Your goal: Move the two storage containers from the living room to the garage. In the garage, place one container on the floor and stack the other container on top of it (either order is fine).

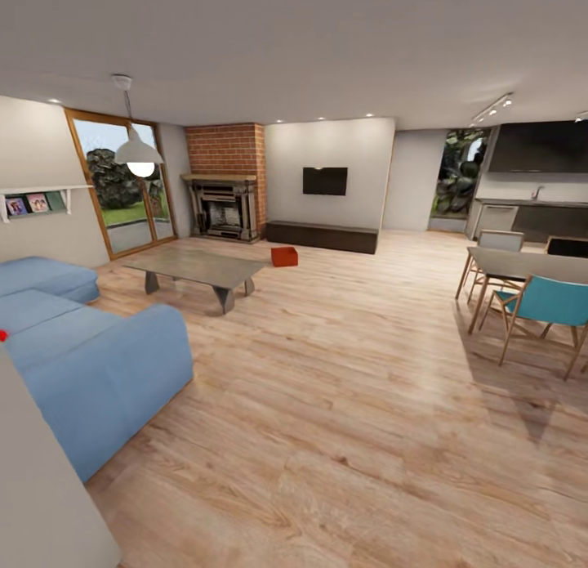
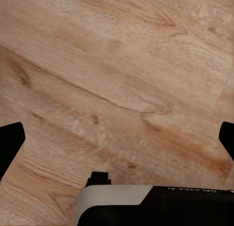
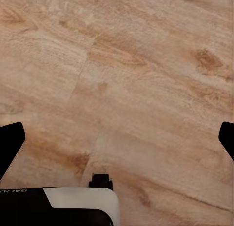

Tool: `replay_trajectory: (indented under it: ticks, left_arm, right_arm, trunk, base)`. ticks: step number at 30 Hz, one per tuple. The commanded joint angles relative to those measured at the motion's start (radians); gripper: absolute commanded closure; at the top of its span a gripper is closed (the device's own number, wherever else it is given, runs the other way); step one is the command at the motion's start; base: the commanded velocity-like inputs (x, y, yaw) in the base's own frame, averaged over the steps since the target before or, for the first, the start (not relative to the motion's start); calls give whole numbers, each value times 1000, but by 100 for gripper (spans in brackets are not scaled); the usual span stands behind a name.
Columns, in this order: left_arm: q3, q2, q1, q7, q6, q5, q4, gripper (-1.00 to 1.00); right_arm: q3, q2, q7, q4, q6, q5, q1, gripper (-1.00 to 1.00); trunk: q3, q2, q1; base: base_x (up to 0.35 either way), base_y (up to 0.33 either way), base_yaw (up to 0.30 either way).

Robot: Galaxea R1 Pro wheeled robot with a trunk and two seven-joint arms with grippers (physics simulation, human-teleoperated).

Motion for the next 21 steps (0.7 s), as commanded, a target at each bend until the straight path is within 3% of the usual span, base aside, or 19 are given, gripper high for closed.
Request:
replay_trajectory:
  ticks: [1,21]
  left_arm:
    - [1,0,-2,1,-7,4,5,-100]
    - [1,0,-2,1,-7,4,5,-100]
  right_arm:
    - [8,0,0,4,-7,-8,-2,-100]
    - [8,0,0,4,-7,-9,-2,-100]
  trunk:
    - [-1,-1,1]
    - [-1,-1,1]
  base:
    - [329,0,0]
    - [329,0,0]
